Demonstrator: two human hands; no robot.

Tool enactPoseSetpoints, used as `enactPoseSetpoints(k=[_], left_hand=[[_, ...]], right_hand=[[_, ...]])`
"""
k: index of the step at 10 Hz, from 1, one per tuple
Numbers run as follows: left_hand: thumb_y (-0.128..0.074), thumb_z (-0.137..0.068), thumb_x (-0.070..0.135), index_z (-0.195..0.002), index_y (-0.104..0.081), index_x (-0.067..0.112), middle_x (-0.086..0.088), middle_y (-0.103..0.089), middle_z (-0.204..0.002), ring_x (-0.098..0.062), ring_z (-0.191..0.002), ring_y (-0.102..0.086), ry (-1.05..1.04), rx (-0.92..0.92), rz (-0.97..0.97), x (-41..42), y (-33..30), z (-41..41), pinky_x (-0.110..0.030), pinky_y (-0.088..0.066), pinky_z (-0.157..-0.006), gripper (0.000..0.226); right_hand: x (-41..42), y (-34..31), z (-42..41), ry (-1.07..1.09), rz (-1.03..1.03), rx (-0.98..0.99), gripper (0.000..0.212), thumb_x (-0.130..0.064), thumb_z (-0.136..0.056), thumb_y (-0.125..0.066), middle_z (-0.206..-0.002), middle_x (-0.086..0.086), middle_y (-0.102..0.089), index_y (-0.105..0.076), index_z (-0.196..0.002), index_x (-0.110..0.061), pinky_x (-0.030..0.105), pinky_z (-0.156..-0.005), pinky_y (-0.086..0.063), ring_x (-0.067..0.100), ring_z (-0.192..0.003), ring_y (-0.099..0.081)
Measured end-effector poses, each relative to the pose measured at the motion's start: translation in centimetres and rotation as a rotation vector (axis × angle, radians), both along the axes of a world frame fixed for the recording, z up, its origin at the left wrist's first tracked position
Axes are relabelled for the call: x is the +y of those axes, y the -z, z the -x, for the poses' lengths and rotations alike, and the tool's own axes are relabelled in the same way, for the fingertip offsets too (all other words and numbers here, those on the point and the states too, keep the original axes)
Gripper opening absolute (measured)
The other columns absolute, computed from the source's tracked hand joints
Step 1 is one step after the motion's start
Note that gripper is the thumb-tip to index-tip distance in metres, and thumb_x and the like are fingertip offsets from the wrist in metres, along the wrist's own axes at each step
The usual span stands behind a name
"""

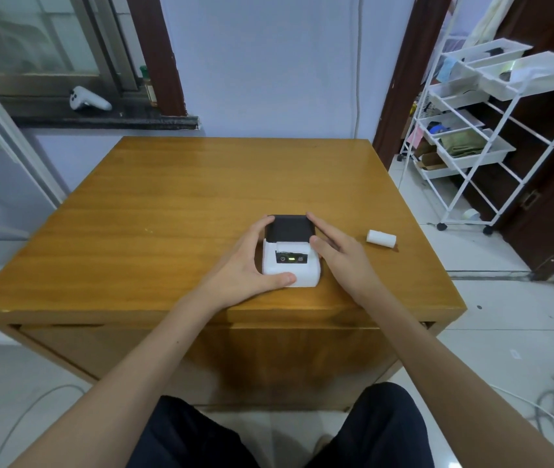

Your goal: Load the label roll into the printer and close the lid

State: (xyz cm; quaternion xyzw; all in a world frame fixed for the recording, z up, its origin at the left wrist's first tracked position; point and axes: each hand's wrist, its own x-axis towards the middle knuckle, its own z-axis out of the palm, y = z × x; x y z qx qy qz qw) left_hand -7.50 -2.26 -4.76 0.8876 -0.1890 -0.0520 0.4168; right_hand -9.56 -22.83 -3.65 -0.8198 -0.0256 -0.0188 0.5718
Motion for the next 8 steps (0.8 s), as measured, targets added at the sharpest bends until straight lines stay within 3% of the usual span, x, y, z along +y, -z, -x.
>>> enactPoseSetpoints(k=[3,4,5,7,8], left_hand=[[-0.079,-0.062,0.064,-0.149,-0.015,0.043,0.007,-0.040,-0.151,-0.009,-0.131,-0.040,-0.001,0.005,0.014,0.0,-0.2,-0.3,-0.039,-0.038,-0.107,0.110],[-0.081,-0.064,0.061,-0.149,-0.015,0.043,0.007,-0.040,-0.150,-0.007,-0.129,-0.040,0.006,0.007,0.025,0.0,-0.1,-0.3,-0.035,-0.038,-0.105,0.109],[-0.082,-0.066,0.057,-0.149,-0.015,0.042,0.008,-0.040,-0.150,-0.005,-0.126,-0.040,0.006,-0.007,0.020,-0.1,-0.1,-0.3,-0.030,-0.038,-0.101,0.108],[-0.084,-0.058,0.063,-0.150,-0.008,0.045,0.007,-0.037,-0.150,-0.008,-0.131,-0.038,0.031,0.040,0.006,0.0,-0.9,0.2,-0.040,-0.036,-0.110,0.121],[-0.084,-0.054,0.067,-0.150,0.007,0.049,0.010,-0.015,-0.162,-0.011,-0.144,-0.023,0.113,0.060,-0.094,0.6,-2.0,0.6,-0.044,-0.026,-0.117,0.133]], right_hand=[[0.2,-0.2,0.0,-0.010,-0.008,-0.004,0.045,-0.024,-0.101,-0.048,-0.142,-0.008,-0.054,-0.046,-0.145,-0.032,0.016,-0.097,-0.041,0.005,-0.128,-0.049],[0.3,-0.3,0.1,-0.004,0.001,-0.011,0.045,-0.025,-0.101,-0.048,-0.141,-0.007,-0.054,-0.046,-0.145,-0.034,0.018,-0.099,-0.043,0.006,-0.127,-0.049],[0.3,-0.2,0.0,0.005,-0.001,-0.011,0.045,-0.025,-0.101,-0.048,-0.142,-0.005,-0.054,-0.046,-0.145,-0.035,0.030,-0.109,-0.041,0.008,-0.130,-0.048],[0.4,0.0,0.1,0.004,0.019,-0.001,0.046,-0.027,-0.101,-0.047,-0.149,-0.006,-0.048,-0.042,-0.147,-0.035,0.029,-0.112,-0.036,0.005,-0.133,-0.044],[0.2,-1.2,-0.6,0.011,-0.107,0.096,0.050,-0.041,-0.103,-0.038,-0.159,-0.007,-0.031,-0.025,-0.151,-0.044,0.034,-0.116,-0.032,0.013,-0.144,-0.035]])
